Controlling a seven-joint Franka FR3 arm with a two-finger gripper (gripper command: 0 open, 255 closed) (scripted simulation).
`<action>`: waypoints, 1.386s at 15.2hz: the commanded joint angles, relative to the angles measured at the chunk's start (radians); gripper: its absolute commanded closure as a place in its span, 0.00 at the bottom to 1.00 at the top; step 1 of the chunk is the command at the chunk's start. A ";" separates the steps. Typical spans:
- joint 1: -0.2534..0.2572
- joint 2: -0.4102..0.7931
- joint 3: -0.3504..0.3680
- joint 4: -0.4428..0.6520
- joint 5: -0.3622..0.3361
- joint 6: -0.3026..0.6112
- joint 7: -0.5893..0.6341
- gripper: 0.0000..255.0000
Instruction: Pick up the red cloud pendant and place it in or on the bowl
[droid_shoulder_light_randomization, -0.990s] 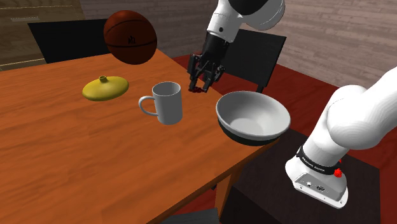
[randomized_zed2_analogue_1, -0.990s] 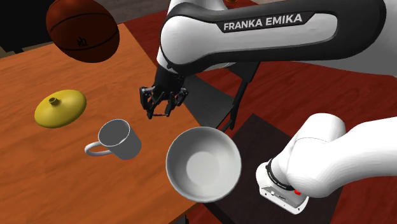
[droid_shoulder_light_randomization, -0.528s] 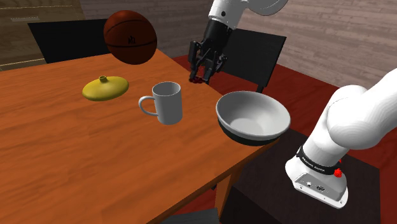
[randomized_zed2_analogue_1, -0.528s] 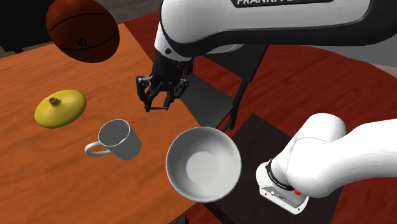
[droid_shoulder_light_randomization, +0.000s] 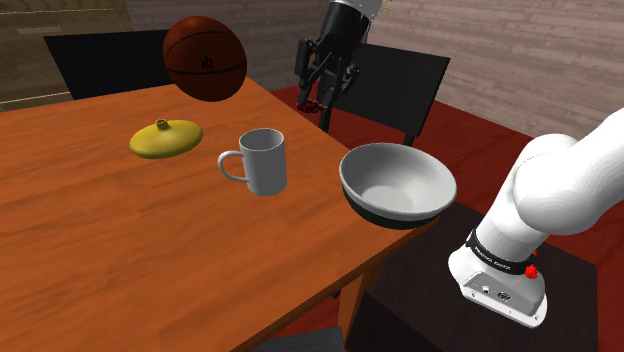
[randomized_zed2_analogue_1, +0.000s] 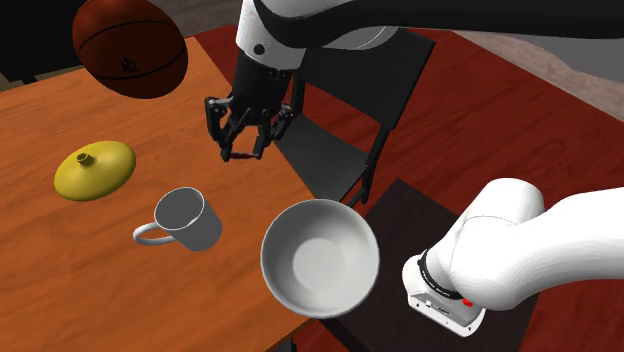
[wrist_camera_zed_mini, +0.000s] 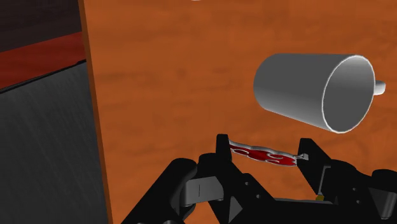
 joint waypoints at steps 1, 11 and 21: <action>-0.001 0.003 -0.001 0.030 -0.006 -0.025 0.013 1.00; 0.012 -0.144 0.004 0.002 -0.003 -0.124 0.080 1.00; 0.073 -0.527 0.043 -0.195 0.045 -0.261 0.218 1.00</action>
